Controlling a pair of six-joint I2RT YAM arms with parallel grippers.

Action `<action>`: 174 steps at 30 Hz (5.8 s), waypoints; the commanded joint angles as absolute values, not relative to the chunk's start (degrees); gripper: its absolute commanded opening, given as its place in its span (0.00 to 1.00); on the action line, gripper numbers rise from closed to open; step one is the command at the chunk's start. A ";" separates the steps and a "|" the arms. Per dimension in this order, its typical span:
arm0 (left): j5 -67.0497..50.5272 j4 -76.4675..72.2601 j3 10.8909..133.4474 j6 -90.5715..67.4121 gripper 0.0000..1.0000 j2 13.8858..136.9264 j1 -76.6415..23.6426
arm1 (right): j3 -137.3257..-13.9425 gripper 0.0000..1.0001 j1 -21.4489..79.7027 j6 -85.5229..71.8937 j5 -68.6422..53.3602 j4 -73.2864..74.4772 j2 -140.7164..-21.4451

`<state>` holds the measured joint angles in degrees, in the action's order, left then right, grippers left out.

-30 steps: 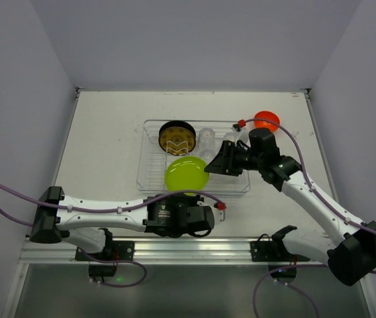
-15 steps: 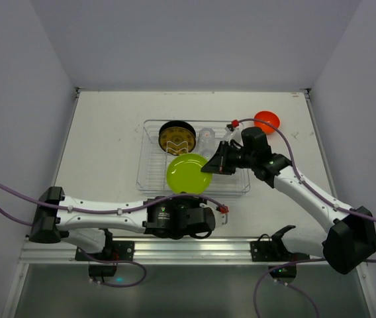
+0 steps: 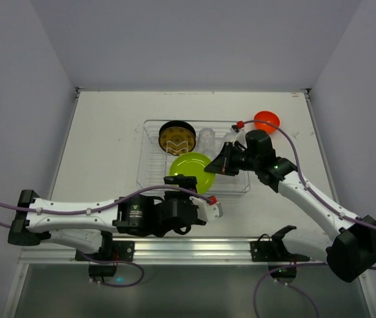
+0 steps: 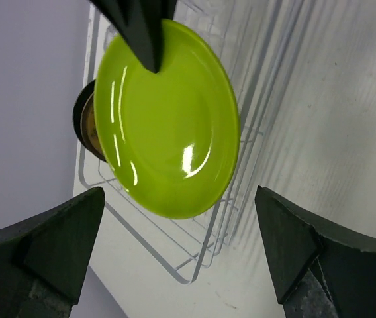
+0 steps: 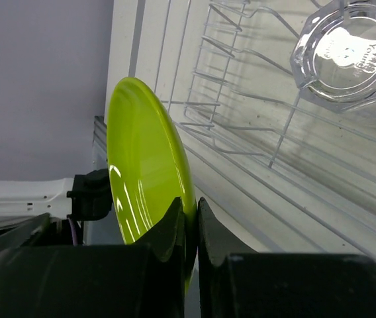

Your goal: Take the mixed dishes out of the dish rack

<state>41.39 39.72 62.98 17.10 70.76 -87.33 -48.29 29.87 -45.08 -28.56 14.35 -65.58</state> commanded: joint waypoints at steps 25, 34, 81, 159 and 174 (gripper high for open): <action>47.29 27.40 66.61 -5.62 1.00 62.66 -48.34 | -26.89 0.00 -27.51 -52.65 -18.37 -1.40 -65.27; 42.63 30.24 67.41 -11.95 1.00 61.44 -48.43 | -31.37 0.06 -28.48 -48.96 -19.07 -0.79 -78.48; 29.72 23.82 71.09 -101.69 0.95 86.47 -34.47 | -29.01 0.93 -28.30 -51.50 -40.43 13.54 -35.69; 36.82 28.48 73.39 -121.03 0.00 89.13 -39.90 | -30.67 0.90 -28.30 -51.59 -40.08 12.66 -30.59; 56.94 27.77 71.02 -111.02 0.00 78.93 -50.18 | -31.73 0.92 -28.30 -50.54 -44.03 10.72 -32.43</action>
<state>45.74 28.01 71.33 -114.02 81.89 -48.71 -29.04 -28.14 -51.16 -40.73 13.61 -32.14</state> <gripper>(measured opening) 0.028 0.914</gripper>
